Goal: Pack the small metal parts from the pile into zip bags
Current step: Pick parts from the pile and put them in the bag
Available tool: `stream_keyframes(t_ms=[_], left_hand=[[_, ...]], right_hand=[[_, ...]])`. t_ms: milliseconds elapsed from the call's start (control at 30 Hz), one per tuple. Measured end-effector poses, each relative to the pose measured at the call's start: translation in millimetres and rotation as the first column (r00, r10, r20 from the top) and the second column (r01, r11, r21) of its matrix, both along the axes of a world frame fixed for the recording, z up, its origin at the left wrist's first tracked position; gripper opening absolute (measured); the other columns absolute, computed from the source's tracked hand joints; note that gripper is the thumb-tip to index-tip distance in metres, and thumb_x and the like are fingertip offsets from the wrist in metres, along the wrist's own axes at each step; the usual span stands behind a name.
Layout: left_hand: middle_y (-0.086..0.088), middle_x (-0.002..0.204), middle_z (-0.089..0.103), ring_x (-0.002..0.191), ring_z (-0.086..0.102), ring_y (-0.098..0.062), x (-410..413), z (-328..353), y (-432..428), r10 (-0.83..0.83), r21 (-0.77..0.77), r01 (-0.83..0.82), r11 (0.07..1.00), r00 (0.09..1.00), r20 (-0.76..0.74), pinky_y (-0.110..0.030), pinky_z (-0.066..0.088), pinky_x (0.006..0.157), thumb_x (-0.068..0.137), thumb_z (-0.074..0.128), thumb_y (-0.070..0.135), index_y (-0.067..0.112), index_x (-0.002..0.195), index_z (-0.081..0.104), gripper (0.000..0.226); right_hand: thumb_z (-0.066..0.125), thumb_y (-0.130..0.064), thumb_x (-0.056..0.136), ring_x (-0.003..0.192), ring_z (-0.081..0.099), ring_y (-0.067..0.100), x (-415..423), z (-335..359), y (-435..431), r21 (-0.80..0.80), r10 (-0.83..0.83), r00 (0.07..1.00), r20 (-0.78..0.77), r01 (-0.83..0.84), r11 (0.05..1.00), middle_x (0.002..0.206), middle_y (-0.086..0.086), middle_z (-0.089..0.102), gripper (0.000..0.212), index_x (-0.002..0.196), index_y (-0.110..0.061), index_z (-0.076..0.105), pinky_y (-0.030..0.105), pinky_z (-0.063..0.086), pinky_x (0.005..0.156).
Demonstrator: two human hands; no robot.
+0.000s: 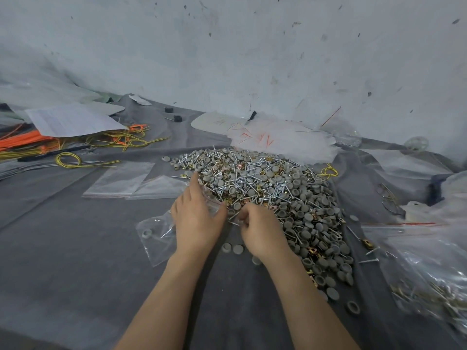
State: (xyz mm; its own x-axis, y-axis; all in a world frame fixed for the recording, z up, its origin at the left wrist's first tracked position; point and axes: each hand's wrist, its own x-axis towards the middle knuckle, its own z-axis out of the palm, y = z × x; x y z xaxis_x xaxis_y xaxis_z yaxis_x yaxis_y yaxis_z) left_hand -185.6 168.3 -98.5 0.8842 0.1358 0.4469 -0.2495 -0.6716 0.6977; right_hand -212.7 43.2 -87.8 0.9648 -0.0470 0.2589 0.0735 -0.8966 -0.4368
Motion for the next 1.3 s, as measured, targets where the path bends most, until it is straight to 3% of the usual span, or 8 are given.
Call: stream_keyframes(t_ms=[100, 200, 333, 433, 600, 733, 1033, 1300], left_hand=[[-0.008, 0.138, 0.049, 0.13, 0.041, -0.029, 0, 0, 0, 0.002, 0.013, -0.002, 1.0, 1.0, -0.004, -0.042, 0.025, 0.11, 0.082, 0.069, 0.032, 0.012, 0.15, 0.018, 0.087], [-0.008, 0.138, 0.049, 0.129, 0.041, -0.029, -1, -1, 0, -0.003, 0.017, 0.003, 1.0, 1.0, -0.002, -0.041, 0.024, 0.11, 0.082, 0.069, 0.032, 0.013, 0.15, 0.018, 0.087], [-0.008, 0.138, 0.049, 0.13, 0.04, -0.028, -1, 0, 1, -0.001, 0.01, 0.001, 1.0, 1.0, 0.001, -0.041, 0.023, 0.111, 0.081, 0.069, 0.032, 0.014, 0.15, 0.017, 0.089], [-0.007, 0.14, 0.047, 0.132, 0.039, -0.026, -2, -1, 0, 0.02, 0.042, -0.021, 0.999, 1.0, 0.007, -0.041, 0.018, 0.112, 0.081, 0.068, 0.036, 0.015, 0.151, 0.013, 0.091], [-0.004, 0.158, 0.016, 0.146, 0.01, -0.022, -4, -8, -1, 0.002, 0.228, 0.018, 0.973, 0.996, -0.085, -0.051, 0.0, 0.116, 0.082, 0.062, 0.048, 0.019, 0.152, 0.001, 0.098], [-0.006, 0.158, 0.015, 0.146, 0.006, -0.025, -2, -12, -2, 0.008, 0.339, 0.039, 0.94, 0.991, -0.136, -0.053, -0.003, 0.115, 0.08, 0.06, 0.056, 0.022, 0.151, 0.0, 0.099], [-0.002, 0.143, 0.042, 0.137, 0.029, -0.024, -6, -1, -1, 0.028, 0.289, -0.007, 0.957, 0.997, -0.067, -0.048, 0.008, 0.116, 0.083, 0.061, 0.049, 0.02, 0.151, 0.012, 0.089], [-0.001, 0.141, 0.046, 0.135, 0.034, -0.022, -8, -3, -5, -0.019, 0.283, 0.019, 0.959, 1.0, -0.004, -0.044, 0.012, 0.115, 0.083, 0.063, 0.044, 0.018, 0.148, 0.025, 0.079]], right_hand=[[0.062, -0.014, 0.088, 0.083, 0.059, 0.016, 0, 6, -3, 0.115, 0.066, 0.997, 0.038, -0.07, 0.991, 0.088, 0.0, 0.061, 0.009, 0.096, -0.013, 0.064, 0.028, 0.049, 0.076], [0.074, -0.021, 0.077, 0.062, 0.055, 0.007, -8, 13, 0, 0.173, 0.227, 0.965, -0.128, -0.203, 0.964, 0.074, -0.006, 0.061, 0.014, 0.082, -0.015, 0.063, 0.014, 0.043, 0.057], [0.07, -0.018, 0.08, 0.086, 0.062, 0.025, -11, 12, 11, 0.028, 0.291, 0.923, -0.252, -0.293, 0.956, 0.092, 0.009, 0.067, 0.017, 0.091, -0.007, 0.063, 0.035, 0.05, 0.077], [0.068, -0.016, 0.083, 0.093, 0.061, 0.025, -11, 13, 13, 0.029, 0.293, 0.921, -0.257, -0.295, 0.955, 0.099, 0.01, 0.066, 0.017, 0.095, -0.007, 0.062, 0.033, 0.048, 0.08], [0.061, -0.014, 0.09, 0.052, 0.056, 0.001, -10, 17, -3, 0.154, 0.201, 0.956, -0.212, -0.17, 0.973, 0.073, -0.006, 0.058, 0.012, 0.079, -0.018, 0.057, 0.011, 0.036, 0.043], [0.063, -0.017, 0.089, 0.066, 0.049, -0.002, -1, 19, -18, 0.264, 0.017, 1.0, -0.005, -0.015, 0.964, 0.074, -0.013, 0.053, 0.009, 0.082, -0.018, 0.06, 0.003, 0.037, 0.053], [0.067, -0.015, 0.086, 0.08, 0.059, 0.006, 5, 17, -18, 0.658, -0.129, 0.986, 0.109, 0.026, 0.753, 0.088, -0.002, 0.063, 0.014, 0.083, -0.023, 0.055, 0.004, 0.041, 0.064], [0.053, -0.002, 0.093, 0.093, 0.065, 0.002, 4, 19, -2, 0.636, 0.217, 0.972, 0.091, -0.224, 0.739, 0.095, -0.01, 0.068, 0.025, 0.092, -0.025, 0.062, 0.017, 0.051, 0.087]])
